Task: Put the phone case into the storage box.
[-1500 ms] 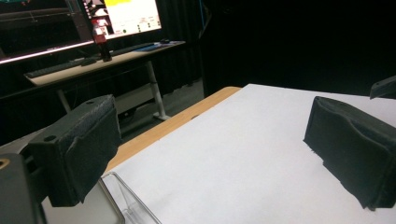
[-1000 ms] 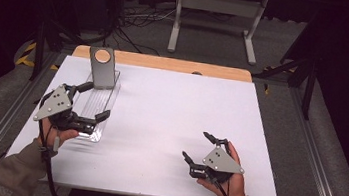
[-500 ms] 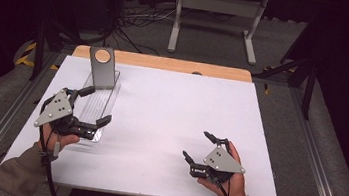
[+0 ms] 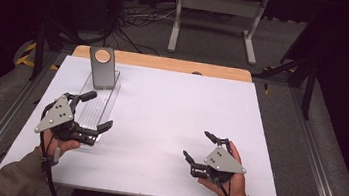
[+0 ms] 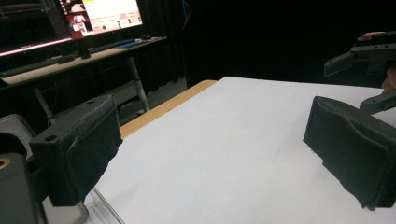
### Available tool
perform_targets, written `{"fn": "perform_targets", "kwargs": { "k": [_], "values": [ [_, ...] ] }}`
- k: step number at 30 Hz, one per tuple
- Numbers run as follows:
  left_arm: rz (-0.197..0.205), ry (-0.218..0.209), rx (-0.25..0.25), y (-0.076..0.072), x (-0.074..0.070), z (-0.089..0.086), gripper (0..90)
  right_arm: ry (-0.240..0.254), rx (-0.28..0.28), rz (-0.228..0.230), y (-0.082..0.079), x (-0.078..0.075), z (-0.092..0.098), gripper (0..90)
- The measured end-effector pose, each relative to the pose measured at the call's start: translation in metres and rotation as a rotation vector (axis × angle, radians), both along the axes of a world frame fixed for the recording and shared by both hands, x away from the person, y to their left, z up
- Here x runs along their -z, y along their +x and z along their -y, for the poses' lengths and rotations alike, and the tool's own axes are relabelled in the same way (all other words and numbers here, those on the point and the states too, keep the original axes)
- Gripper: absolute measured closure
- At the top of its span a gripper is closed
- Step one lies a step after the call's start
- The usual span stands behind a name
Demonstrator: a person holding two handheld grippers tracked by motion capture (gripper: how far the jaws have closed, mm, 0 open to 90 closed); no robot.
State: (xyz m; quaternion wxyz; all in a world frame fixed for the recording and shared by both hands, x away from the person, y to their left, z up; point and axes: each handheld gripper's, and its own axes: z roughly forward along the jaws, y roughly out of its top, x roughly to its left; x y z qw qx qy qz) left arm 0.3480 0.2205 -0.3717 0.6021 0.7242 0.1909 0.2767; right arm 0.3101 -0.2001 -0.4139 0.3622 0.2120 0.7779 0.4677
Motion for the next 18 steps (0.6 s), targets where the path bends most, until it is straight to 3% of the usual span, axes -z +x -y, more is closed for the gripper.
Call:
{"fn": "perform_targets", "kwargs": {
  "k": [18],
  "values": [
    [-0.017, 0.019, 0.016, -0.0081, 0.0095, 0.0088, 4.5, 0.004, -0.006, 0.003, -0.0009, -0.0011, 0.0003, 16.7]
  ]
}}
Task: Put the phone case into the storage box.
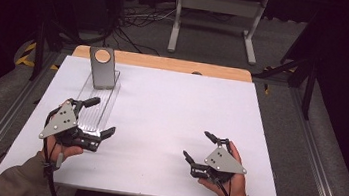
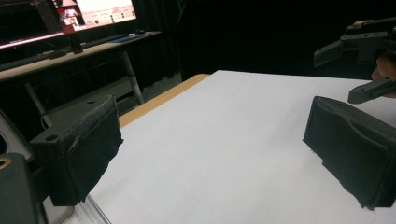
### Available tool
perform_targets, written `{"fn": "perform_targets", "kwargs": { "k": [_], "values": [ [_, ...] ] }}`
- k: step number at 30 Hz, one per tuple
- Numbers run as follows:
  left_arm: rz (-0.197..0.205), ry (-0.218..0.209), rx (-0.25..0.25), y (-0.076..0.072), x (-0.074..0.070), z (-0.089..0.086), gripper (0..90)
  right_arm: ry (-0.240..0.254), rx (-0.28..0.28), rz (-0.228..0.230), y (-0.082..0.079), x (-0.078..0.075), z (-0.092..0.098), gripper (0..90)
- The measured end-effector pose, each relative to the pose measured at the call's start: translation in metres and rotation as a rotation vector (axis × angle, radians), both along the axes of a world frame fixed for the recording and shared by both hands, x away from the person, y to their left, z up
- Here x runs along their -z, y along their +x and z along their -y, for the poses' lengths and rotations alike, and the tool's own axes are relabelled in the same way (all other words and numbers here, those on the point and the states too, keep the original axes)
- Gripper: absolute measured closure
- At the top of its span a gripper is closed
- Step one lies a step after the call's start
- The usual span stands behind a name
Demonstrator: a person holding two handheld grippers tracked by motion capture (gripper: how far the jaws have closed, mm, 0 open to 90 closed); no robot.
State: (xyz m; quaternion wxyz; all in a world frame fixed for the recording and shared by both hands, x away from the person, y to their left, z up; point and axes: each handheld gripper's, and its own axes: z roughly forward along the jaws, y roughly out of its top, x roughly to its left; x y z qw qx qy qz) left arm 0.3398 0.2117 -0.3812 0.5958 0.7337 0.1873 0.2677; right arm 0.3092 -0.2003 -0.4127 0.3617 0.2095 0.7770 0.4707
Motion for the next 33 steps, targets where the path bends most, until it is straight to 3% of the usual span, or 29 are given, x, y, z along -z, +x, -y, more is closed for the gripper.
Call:
{"fn": "perform_targets", "kwargs": {
  "k": [24, 33],
  "values": [
    [-0.03, 0.062, 0.015, -0.013, 0.017, 0.006, 4.0, -0.007, -0.008, 0.0, -0.003, 0.0, -0.003, 16.6],
    [-0.066, 0.083, 0.022, -0.018, 0.029, 0.007, 3.9, -0.01, 0.0, 0.006, -0.004, -0.001, -0.004, 16.5]
  ]
}}
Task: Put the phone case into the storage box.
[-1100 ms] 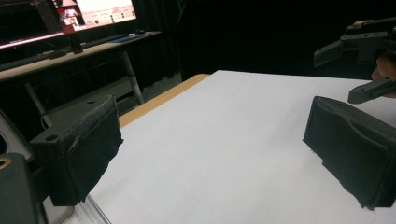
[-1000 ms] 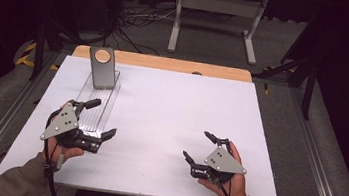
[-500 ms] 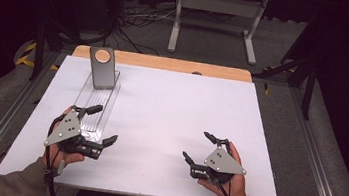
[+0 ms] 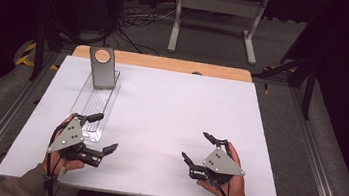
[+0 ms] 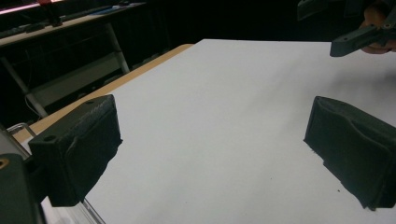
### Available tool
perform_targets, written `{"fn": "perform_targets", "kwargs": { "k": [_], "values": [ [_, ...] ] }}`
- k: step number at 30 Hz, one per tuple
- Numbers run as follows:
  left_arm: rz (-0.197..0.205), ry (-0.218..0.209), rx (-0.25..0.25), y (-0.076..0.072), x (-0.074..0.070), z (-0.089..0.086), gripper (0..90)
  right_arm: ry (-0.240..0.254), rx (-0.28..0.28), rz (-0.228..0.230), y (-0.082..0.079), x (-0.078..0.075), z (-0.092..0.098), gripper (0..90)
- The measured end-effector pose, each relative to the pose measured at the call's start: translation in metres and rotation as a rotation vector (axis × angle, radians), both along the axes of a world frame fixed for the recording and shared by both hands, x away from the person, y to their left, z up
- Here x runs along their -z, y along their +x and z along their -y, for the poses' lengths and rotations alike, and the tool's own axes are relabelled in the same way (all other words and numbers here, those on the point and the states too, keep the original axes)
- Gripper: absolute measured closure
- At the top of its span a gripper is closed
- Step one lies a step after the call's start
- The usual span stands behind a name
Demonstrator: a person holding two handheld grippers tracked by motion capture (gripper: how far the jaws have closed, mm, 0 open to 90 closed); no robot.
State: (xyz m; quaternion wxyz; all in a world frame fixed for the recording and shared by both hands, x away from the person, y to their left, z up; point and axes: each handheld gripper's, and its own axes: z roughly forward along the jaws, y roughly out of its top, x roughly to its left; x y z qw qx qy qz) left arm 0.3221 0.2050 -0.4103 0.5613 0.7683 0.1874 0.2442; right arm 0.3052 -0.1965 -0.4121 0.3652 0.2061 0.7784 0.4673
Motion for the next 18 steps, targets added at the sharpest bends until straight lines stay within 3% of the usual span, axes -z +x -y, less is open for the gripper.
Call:
{"fn": "perform_targets", "kwargs": {
  "k": [9, 18],
  "values": [
    [-0.012, 0.014, -0.016, -0.005, 0.011, -0.004, 4.9, -0.007, 0.002, -0.004, 0.0, 0.001, -0.002, 16.4],
    [-0.045, 0.02, 0.0, -0.009, 0.02, -0.008, 5.0, -0.011, 0.006, 0.0, -0.002, 0.001, -0.002, 16.4]
  ]
}}
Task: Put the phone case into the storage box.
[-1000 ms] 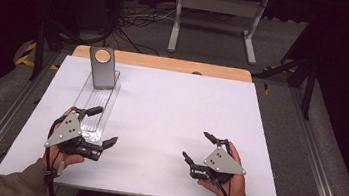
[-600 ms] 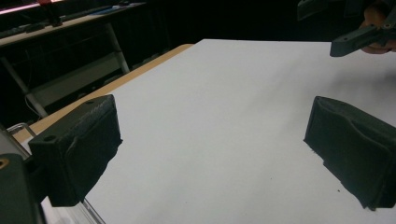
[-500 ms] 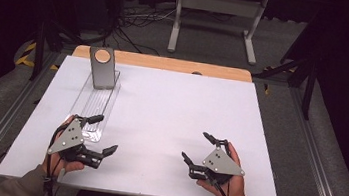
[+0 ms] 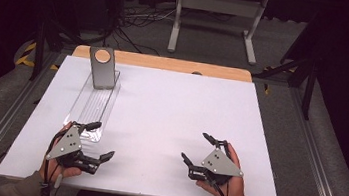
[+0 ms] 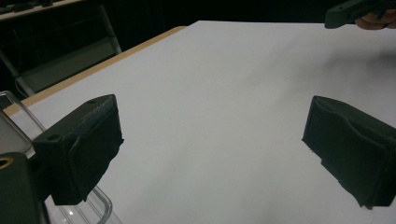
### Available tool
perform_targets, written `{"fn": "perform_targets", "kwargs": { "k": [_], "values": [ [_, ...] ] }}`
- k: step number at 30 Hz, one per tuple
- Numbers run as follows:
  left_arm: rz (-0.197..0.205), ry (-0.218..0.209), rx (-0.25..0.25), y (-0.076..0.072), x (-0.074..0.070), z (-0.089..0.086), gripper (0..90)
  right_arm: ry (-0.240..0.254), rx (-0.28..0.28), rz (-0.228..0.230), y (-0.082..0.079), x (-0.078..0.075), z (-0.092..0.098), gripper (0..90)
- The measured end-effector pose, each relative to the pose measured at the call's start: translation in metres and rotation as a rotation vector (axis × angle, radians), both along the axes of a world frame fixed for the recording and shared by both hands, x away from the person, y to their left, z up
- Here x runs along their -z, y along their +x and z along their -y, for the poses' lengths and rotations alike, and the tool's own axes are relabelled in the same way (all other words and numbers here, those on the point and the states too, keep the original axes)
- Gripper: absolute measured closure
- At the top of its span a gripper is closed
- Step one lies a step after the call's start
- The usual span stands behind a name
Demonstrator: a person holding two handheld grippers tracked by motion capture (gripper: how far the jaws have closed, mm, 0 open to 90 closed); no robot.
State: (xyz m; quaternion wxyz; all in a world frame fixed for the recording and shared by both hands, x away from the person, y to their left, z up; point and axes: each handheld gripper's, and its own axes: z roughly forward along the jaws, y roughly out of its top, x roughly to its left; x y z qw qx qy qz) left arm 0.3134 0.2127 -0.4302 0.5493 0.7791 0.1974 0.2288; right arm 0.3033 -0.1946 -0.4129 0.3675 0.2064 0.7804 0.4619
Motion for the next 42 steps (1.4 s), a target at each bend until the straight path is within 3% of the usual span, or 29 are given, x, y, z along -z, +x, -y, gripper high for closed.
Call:
{"fn": "perform_targets", "kwargs": {
  "k": [12, 26, 42],
  "values": [
    [-0.036, 0.046, -0.013, 0.003, 0.011, -0.004, 4.0, 0.002, -0.003, 0.001, -0.001, 0.002, 0.004, 16.3],
    [-0.051, 0.005, -0.042, 0.005, 0.01, -0.008, 3.8, 0.013, -0.026, -0.002, -0.003, 0.003, 0.006, 15.6],
    [-0.037, -0.02, -0.024, 0.0, 0.006, -0.012, 3.9, -0.004, -0.027, 0.0, -0.005, 0.004, 0.001, 15.6]
  ]
}}
